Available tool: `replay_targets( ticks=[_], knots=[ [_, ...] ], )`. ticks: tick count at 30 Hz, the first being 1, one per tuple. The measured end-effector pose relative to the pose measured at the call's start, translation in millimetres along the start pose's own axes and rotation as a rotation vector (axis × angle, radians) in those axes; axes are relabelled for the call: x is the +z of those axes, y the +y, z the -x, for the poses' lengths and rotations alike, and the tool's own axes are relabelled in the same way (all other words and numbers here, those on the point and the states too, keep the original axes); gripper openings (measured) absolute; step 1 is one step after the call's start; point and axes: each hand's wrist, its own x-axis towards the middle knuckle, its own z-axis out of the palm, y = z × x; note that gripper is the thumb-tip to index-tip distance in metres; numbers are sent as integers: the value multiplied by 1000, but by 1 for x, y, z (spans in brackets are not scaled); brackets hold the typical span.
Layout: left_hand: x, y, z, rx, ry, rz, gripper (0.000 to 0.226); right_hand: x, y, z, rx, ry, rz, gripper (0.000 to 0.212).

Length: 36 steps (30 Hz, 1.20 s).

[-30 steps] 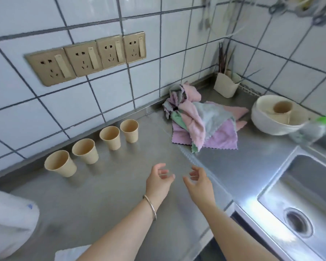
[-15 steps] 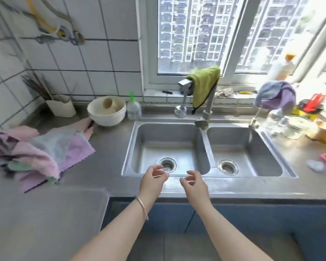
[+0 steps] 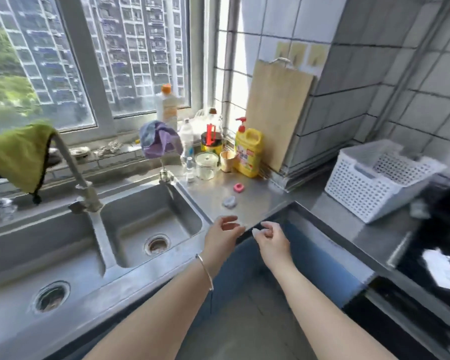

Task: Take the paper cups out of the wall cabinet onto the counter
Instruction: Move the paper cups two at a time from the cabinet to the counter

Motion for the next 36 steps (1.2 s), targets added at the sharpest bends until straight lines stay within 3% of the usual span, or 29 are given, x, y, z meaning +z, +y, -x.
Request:
replay_targets(
  ticks=[8,16,26,36],
  knots=[
    [139,71,-74,163,-271,-148,26,-121,-27,-87,0,361,-70,30],
    [231,172,-157,347,-487,-207,26,-203,-90,-169,-71,610,-62,32],
    [341,306,-213,534,-627,-103,22,-327,-182,-230,-172,766,231,39],
    [437,433,-237,756,-594,39,26,-443,-290,-292,-434,895,346,39]
  ],
)
